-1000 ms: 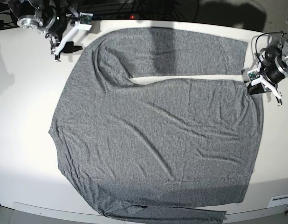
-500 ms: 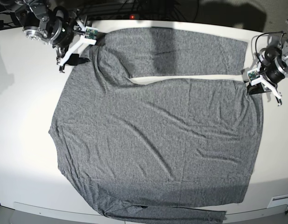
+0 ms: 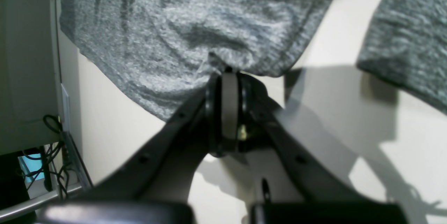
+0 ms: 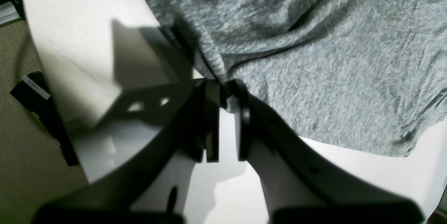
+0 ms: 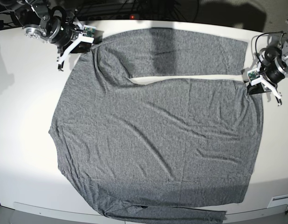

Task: Fold the T-shirt properly
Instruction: 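Move the right gripper to the shoulder seam and grasp it, then drag the held shirt edges with both grippers, swinging the body around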

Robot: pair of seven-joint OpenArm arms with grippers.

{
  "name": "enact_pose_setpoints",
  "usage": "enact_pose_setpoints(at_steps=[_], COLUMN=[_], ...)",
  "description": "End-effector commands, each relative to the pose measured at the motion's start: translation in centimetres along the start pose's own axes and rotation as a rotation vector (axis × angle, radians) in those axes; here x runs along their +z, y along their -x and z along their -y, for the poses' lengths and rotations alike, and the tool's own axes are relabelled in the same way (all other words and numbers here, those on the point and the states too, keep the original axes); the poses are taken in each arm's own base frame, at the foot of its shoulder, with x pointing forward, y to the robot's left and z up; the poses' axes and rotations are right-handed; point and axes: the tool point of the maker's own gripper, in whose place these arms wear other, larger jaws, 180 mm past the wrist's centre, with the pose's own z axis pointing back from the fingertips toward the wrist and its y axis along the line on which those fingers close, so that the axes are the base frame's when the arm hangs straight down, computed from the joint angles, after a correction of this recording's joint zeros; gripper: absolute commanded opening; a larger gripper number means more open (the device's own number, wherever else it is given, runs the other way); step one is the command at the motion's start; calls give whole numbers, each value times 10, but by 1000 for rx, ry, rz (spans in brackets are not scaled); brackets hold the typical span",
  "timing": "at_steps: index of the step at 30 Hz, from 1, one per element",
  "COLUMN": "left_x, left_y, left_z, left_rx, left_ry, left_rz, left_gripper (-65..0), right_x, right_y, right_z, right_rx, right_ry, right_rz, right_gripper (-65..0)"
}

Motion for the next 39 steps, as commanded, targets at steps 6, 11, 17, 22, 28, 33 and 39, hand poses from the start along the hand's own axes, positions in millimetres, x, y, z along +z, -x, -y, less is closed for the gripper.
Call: enact_pose_setpoints(at_steps=[6, 11, 17, 22, 28, 33, 39], left_x=[3, 3, 4, 4, 3, 5, 7], left_y=[5, 4, -19, -20, 1, 15, 16], left_z=[4, 4, 5, 4, 0, -24, -34], left_rx=[-10, -10, -7, -8, -18, -56, -71], left_ry=[35, 34, 36, 35, 11, -118, -169], left_rz=[-16, -8, 119, 122, 7, -69, -75], left_gripper=[-650, -650, -650, -650, -650, -650, -650], right_x=[3, 4, 4, -1, -2, 2, 20], right_y=[-2, -19, -22, -9, -7, -3, -23], right_z=[2, -2, -3, 16, 35, 56, 81], right_rx=[-16, -209, -349, -426, -434, -489, -463], right_ry=[-3, -34, -66, 18, 60, 117, 193], right_rz=[23, 117, 116, 39, 28, -10, 28], right_gripper=[-650, -650, -650, -650, -650, -650, -650])
